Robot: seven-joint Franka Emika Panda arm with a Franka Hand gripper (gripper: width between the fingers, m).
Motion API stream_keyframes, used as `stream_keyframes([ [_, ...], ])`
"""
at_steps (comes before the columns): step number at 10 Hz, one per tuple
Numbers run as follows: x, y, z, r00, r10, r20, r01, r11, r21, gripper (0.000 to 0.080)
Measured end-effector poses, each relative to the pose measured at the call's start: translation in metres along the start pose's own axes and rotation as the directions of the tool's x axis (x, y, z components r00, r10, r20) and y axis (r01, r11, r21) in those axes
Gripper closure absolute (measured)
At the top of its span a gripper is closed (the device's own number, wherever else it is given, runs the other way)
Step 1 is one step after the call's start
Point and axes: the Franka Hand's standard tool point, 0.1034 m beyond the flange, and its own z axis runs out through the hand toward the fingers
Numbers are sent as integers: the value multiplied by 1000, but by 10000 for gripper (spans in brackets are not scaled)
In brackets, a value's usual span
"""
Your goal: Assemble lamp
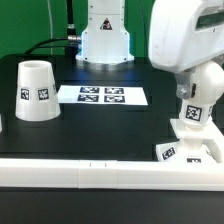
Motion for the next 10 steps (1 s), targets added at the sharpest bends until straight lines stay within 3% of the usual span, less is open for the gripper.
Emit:
stream_keyframes([
  [4,1,2,-1,948,318,0,-318,948,0,222],
  [8,0,3,-1,869,495,-1,-495,869,-1,221],
  [10,-2,3,-1,748,663,1,-663,748,7,220],
])
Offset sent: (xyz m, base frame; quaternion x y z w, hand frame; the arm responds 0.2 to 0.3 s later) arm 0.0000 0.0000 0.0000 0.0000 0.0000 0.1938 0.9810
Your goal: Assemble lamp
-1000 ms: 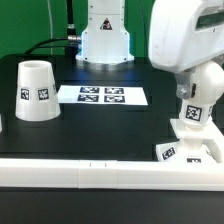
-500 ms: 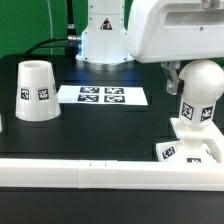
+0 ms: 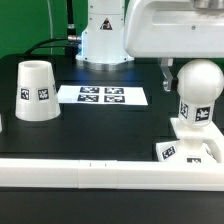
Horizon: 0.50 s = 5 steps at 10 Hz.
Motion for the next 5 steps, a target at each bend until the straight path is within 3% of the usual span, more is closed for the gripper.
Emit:
stream_keyframes([
  [2,-1,0,0,979,205,6,-205,979,7,220],
  [5,-4,-2,2,880,475,24,-475,880,4,220],
])
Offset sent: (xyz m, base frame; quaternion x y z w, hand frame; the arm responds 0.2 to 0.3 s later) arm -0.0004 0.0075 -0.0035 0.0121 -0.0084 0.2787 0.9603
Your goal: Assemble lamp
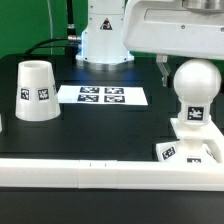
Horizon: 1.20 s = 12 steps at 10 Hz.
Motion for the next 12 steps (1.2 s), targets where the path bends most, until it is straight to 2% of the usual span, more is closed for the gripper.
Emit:
stream_keyframes([
  [3,-8,-3,3,948,315,47,-315,949,3,220],
  [4,-10,-4,3,899,432,69,-433,901,6,220],
  [6,-10,-4,4,851,518,87,-520,854,4,220],
  [7,-11,-6,4,820,565,95,-568,823,5,164],
  [8,-11,-7,4,823,561,94,-564,826,8,164],
  [9,-11,-8,4,833,546,93,-549,836,10,113],
  [12,-11,-5,2,946,311,91,-314,949,24,102],
])
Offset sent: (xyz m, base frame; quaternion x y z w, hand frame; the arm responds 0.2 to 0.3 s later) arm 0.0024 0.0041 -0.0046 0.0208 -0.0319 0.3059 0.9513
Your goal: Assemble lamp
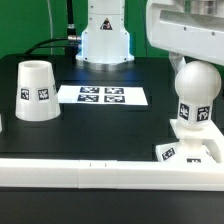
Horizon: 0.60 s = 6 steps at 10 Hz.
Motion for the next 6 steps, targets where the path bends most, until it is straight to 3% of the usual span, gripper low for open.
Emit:
stream_keyframes([
  [2,2,2,1,984,-178,-4,178,984,2,101],
  [6,8,6,2,834,-552,-8,552,834,-1,101],
])
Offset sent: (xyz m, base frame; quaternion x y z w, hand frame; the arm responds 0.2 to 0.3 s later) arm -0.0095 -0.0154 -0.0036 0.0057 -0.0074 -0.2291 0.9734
